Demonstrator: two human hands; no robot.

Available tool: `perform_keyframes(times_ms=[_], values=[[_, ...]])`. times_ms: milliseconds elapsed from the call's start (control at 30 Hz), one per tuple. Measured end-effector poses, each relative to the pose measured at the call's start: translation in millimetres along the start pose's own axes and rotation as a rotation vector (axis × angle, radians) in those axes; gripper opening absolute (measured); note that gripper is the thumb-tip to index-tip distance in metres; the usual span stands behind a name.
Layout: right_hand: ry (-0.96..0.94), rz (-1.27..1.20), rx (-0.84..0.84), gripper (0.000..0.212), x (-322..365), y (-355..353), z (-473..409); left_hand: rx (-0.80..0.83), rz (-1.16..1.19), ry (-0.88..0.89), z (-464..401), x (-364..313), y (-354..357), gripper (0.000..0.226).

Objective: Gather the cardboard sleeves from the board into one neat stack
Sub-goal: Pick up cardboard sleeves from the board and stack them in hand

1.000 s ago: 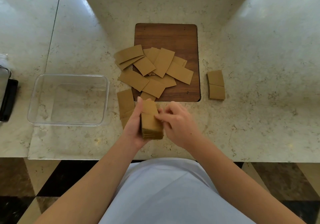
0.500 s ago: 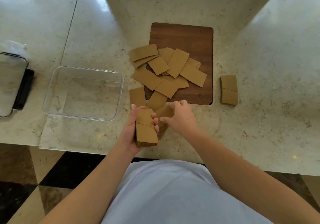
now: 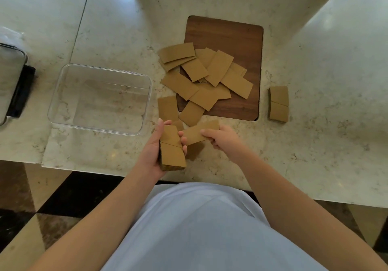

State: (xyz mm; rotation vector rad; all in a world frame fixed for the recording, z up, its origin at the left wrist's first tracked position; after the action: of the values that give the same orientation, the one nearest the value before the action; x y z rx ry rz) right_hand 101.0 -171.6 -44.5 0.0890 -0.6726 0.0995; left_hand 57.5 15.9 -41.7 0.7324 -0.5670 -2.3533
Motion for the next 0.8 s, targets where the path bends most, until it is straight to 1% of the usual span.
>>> perform_keyframes(times_ms=[67, 133, 267, 400, 533, 567, 667, 767, 800], values=[[0.058, -0.089, 0.002, 0.028, 1, -8, 6, 0.012, 0.001, -0.020, -1, 2, 4, 0.043], [0.094, -0.101, 0.016, 0.028, 3, -13, 10, 0.017, -0.005, -0.029, -2, 2, 6, 0.045], [0.078, -0.073, 0.036, 0.007, 5, -13, 15, 0.024, -0.024, -0.034, -3, 1, 8, 0.047], [0.035, -0.056, 0.017, 0.009, 2, -14, 14, 0.034, -0.031, -0.043, -3, 0, 10, 0.048], [0.030, 0.027, -0.023, 0.004, 5, -15, 16, 0.027, -0.046, -0.042, -3, 2, 10, 0.044], [0.042, 0.041, -0.042, 0.005, 7, -15, 17, 0.015, -0.067, -0.032, -4, 2, 10, 0.043], [0.085, 0.029, -0.110, 0.019, 17, -17, 18, -0.028, -0.153, 0.002, -4, 2, 8, 0.038], [0.238, 0.064, -0.089, 0.029, 28, -11, 21, -0.051, -0.227, 0.015, -4, 3, 9, 0.042], [0.290, 0.107, -0.062, 0.039, 29, -8, 21, -0.048, -0.256, 0.018, -5, 3, 10, 0.045]])
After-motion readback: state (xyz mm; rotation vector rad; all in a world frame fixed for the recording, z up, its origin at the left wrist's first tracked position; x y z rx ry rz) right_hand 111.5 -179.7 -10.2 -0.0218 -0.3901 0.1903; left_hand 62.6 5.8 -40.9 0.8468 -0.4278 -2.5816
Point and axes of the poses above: each hand's wrist, its own z-axis away from the middle knuckle, its own y-axis out of the palm, x = y × z, the point moved 5 cm from there along -z, towards the middle knuckle, and after that the axes turned 8 degrees about -z, right-handed, at the moved point
